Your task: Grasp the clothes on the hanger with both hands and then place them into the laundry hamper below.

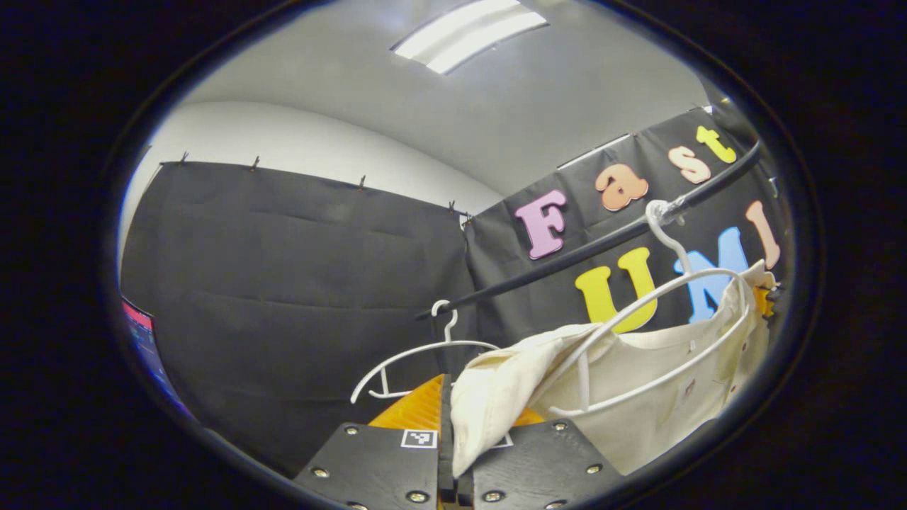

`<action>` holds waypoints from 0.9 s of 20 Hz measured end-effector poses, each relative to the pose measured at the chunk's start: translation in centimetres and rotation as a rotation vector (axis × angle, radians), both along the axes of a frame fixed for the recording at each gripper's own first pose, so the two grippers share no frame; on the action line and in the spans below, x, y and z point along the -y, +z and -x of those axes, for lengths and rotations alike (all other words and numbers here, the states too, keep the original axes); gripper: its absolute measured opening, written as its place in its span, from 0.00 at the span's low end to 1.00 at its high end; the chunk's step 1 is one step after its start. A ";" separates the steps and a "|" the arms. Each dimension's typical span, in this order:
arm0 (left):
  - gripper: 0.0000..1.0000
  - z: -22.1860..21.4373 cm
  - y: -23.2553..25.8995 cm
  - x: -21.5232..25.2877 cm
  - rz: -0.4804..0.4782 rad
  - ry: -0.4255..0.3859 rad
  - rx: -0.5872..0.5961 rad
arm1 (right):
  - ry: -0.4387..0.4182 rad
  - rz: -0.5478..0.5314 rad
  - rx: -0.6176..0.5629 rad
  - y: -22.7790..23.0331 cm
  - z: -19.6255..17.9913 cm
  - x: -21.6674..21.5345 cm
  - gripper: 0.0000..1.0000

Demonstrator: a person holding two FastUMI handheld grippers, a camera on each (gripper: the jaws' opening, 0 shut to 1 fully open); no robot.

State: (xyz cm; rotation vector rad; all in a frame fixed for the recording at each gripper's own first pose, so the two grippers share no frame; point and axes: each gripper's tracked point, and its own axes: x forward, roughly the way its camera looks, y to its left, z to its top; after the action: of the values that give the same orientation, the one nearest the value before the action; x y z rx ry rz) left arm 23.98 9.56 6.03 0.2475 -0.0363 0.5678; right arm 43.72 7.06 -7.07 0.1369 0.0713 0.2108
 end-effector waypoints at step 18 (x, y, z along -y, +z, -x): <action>0.02 4.9 -11.4 -2.3 0.179 -0.006 -0.154 | 0.180 0.084 -0.142 -7.3 10.2 -4.6 0.02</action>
State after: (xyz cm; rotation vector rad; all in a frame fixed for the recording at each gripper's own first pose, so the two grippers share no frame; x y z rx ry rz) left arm 19.04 11.90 -5.39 0.1159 0.1625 0.5416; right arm 33.51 11.65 -14.36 0.0612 0.2344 0.3772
